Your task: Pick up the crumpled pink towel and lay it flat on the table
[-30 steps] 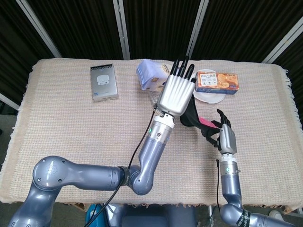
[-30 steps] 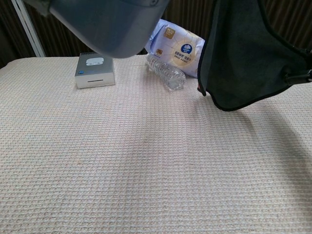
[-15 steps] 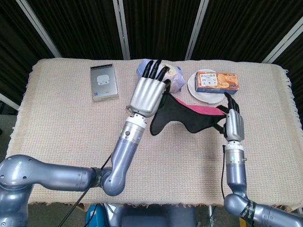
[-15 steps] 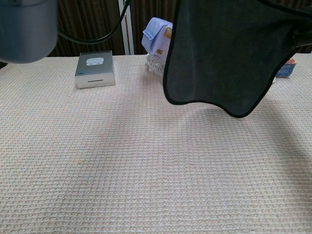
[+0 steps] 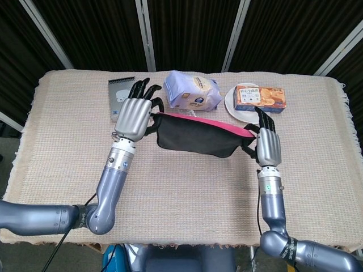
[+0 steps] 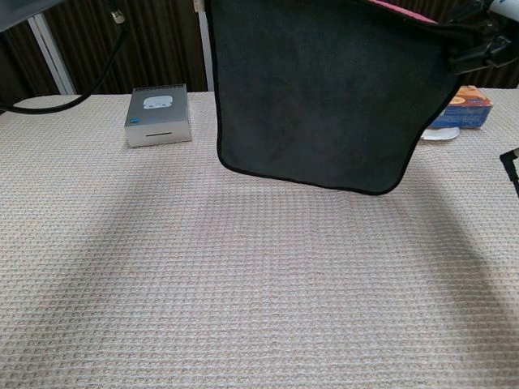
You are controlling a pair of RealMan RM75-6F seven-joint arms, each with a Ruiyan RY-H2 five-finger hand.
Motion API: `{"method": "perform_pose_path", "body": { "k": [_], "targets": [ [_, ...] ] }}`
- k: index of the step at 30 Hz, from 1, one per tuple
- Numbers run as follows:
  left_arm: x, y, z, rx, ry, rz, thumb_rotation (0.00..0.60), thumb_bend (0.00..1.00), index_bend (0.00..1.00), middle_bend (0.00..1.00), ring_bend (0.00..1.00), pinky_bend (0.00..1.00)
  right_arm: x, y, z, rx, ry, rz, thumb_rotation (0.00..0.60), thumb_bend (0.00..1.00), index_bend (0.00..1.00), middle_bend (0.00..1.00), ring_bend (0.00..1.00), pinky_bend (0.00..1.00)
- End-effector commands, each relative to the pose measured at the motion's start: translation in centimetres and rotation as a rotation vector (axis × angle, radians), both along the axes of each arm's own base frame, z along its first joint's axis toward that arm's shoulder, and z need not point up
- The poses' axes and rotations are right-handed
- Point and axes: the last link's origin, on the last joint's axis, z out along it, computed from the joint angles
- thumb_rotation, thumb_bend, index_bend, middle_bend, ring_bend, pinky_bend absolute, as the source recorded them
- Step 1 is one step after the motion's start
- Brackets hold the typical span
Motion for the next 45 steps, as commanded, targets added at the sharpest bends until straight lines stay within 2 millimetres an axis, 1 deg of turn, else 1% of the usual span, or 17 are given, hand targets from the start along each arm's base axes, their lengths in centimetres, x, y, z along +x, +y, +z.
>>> {"method": "perform_pose_path", "body": {
  "k": [1,4,10,13,17,20,25,28,34,38,43,45],
  "targets": [
    [-0.8,0.7,-0.1,-0.007,-0.009,0.017,0.6,0.68,0.61,0.18,0.0,0.02,0.5,-0.4,-0.4,0.001,-0.004,0.001,0.6,0.7,0.62,0.09,0.0,0.0],
    [-0.8,1.5,-0.7,-0.008,-0.011,0.022,0.6,0.68,0.61,0.18,0.0,0.02,1.0,-1.2,-0.6,-0.003,0.001,-0.003,0.6,0.7,0.62,0.09,0.0,0.0],
    [0.5,3.4,-1.9,0.011,-0.075,0.018,0.6,0.68,0.61,0.18,0.0,0.02,1.8,-3.5,-0.8,-0.031,-0.004,-0.015,0.6,0.7,0.63,0.09,0.0,0.0],
    [1.0,3.8,-2.7,-0.001,-0.127,0.011,0.6,0.68,0.61,0.19,0.0,0.02,2.1,-4.4,-0.8,-0.031,-0.037,-0.019,0.6,0.7,0.63,0.09,0.0,0.0],
    [1.5,4.4,-3.7,0.01,-0.158,-0.01,0.6,0.68,0.61,0.19,0.0,0.02,2.4,-5.6,-1.0,-0.038,-0.036,-0.015,0.6,0.7,0.63,0.09,0.0,0.0],
    [2.0,5.0,-4.4,0.004,-0.188,-0.02,0.6,0.68,0.61,0.19,0.0,0.02,3.0,-6.6,-1.2,-0.049,-0.037,-0.002,0.6,0.7,0.63,0.09,0.0,0.0],
    [2.4,5.0,-5.4,-0.017,-0.236,-0.049,0.6,0.68,0.61,0.19,0.0,0.02,3.7,-7.2,-1.0,-0.065,-0.035,0.02,0.6,0.7,0.63,0.09,0.0,0.0],
    [2.1,4.9,-5.8,-0.016,-0.248,-0.061,0.6,0.68,0.61,0.19,0.0,0.02,3.7,-7.3,-0.8,-0.075,-0.033,0.027,0.6,0.7,0.63,0.09,0.0,0.0],
    [0.8,4.6,-6.0,-0.019,-0.257,-0.057,0.6,0.68,0.61,0.19,0.0,0.02,3.1,-6.8,-0.5,-0.077,-0.015,0.03,0.6,0.7,0.63,0.09,0.0,0.0],
    [-0.5,3.8,-5.8,-0.025,-0.265,-0.057,0.6,0.68,0.61,0.19,0.0,0.02,2.0,-5.7,-0.4,-0.068,0.001,0.027,0.6,0.7,0.63,0.09,0.0,0.0],
    [-1.8,2.5,-5.6,-0.046,-0.28,-0.053,0.6,0.68,0.61,0.19,0.0,0.02,0.9,-3.9,-0.3,-0.058,0.0,0.027,0.6,0.7,0.63,0.09,0.0,0.0],
    [-2.8,1.2,-5.7,-0.072,-0.293,-0.047,0.6,0.68,0.61,0.19,0.0,0.02,0.3,-2.5,-0.2,-0.048,0.005,0.031,0.6,0.7,0.63,0.09,0.0,0.0]
  ]
}}
